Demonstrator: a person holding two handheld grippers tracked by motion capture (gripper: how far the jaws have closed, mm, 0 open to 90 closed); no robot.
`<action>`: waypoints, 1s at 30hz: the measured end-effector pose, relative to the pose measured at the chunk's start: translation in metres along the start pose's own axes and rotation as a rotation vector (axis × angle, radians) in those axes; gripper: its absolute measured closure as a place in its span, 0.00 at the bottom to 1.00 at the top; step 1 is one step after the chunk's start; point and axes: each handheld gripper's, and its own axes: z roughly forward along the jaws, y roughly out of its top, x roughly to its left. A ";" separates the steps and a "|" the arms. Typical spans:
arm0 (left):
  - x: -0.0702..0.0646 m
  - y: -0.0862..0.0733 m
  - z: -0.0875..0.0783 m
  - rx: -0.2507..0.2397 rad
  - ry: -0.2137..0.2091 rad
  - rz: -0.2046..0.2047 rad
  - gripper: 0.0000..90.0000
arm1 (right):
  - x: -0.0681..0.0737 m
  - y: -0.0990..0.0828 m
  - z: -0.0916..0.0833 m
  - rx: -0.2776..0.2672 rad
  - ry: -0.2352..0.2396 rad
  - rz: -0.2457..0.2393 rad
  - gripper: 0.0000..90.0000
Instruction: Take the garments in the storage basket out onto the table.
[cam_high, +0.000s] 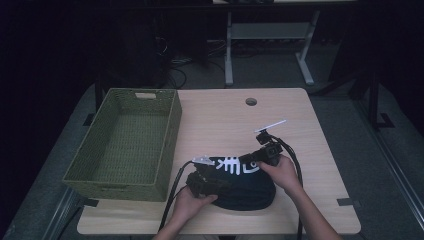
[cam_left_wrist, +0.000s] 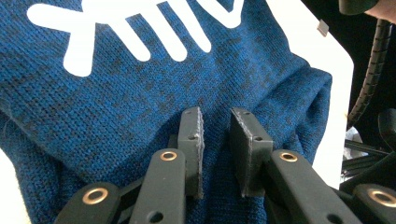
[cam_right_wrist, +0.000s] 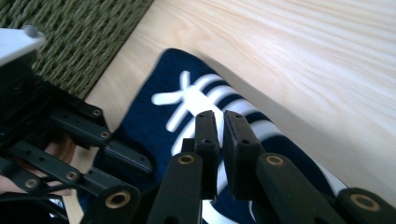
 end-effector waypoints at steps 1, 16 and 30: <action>0.000 0.000 0.000 0.000 0.000 -0.001 0.83 | -0.003 -0.002 0.000 -0.002 -0.001 0.010 0.95; 0.000 -0.001 0.000 -0.002 -0.004 -0.001 0.82 | -0.013 -0.012 -0.006 -0.045 0.026 0.029 0.93; 0.000 -0.001 -0.001 0.003 -0.002 0.005 0.83 | -0.052 -0.043 -0.022 -0.100 0.006 0.151 0.98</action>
